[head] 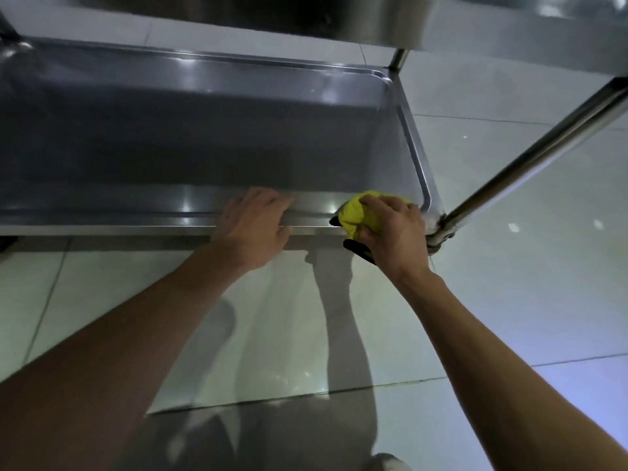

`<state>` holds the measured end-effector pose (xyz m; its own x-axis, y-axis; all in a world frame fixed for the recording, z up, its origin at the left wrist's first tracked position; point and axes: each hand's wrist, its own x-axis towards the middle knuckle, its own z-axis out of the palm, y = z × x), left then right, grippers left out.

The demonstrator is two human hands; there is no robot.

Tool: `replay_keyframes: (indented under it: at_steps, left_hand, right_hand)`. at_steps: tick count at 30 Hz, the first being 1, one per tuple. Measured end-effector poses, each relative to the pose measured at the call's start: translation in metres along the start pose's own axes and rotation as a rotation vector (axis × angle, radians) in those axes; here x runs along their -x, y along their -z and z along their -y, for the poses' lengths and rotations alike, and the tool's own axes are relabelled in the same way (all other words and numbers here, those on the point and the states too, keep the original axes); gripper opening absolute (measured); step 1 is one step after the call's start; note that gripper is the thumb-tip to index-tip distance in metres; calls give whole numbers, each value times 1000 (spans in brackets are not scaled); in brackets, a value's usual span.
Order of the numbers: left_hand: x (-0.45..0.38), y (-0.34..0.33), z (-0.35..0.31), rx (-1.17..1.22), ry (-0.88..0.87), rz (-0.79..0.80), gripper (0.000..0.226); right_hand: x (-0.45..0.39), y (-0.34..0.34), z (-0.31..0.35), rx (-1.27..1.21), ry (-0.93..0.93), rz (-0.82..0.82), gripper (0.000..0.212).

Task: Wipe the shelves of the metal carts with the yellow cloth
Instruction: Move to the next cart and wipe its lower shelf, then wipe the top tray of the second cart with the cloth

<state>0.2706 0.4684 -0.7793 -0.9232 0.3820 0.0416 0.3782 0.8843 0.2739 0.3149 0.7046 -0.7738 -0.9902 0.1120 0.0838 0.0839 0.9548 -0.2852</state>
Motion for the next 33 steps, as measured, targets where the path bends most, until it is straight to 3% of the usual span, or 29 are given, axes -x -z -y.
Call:
replay_keyframes:
  at_steps: [8,15,24,33]
  left_hand:
    - [74,49,81,73,131,7,45]
    - [200,172,182,-34,383,-4,40]
    - [372,385,200,61,677,104,43]
    - [499,621,211,122,830,138,47]
  right_hand:
    - [3,-21,127,-129,159,95,49]
    - [42,15,295,-194,299,202,50]
    - [139,171,514,-307,454,440,47]
    - [198,360,695,-334,544,523,51]
